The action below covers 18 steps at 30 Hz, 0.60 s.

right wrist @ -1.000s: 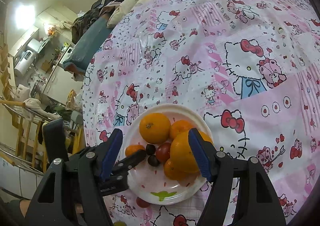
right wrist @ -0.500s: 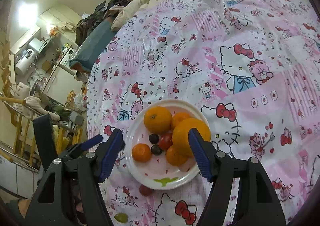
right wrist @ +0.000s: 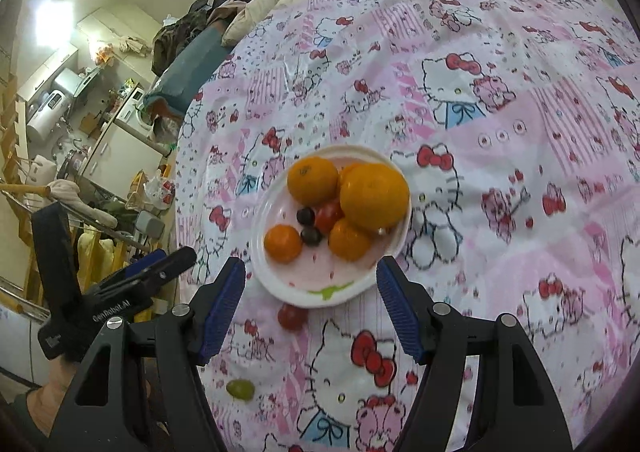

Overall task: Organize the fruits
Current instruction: 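Grasp the remaining red cherry tomato with the left gripper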

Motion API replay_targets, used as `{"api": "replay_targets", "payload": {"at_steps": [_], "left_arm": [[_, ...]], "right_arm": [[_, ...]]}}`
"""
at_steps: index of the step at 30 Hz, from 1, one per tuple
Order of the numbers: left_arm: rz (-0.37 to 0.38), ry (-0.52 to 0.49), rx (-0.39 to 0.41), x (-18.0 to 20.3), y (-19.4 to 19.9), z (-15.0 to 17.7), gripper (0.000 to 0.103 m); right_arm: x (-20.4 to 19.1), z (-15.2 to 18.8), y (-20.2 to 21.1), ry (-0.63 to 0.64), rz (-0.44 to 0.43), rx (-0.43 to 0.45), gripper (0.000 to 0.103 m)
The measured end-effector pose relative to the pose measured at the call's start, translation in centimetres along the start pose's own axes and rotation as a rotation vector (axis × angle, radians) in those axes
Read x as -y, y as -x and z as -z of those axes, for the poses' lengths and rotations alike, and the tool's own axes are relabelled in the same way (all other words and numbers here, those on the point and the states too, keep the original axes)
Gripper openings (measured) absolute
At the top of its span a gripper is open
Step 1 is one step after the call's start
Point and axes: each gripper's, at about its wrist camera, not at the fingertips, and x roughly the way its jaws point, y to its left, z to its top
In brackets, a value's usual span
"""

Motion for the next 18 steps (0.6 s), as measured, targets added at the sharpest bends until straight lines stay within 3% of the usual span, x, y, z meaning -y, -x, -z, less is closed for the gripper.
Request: {"api": "replay_targets", "payload": {"at_steps": [9,13,18], "left_arm": [[0.019,0.012,-0.004,-0.4,1.4,2.5,0.089],[0.018,0.033,-0.025,-0.6,1.0,3.0,0.089],[0.007,0.05,-0.059,-0.8,-0.1,3.3,0.089]], "right_arm": [[0.3,2.5,0.3,-0.026,0.011,-0.022,0.071],[1.4,3.1,-0.3,-0.106,-0.03,-0.054,0.071],[1.7,3.2,-1.1,-0.121,-0.006,-0.069,0.071]]}}
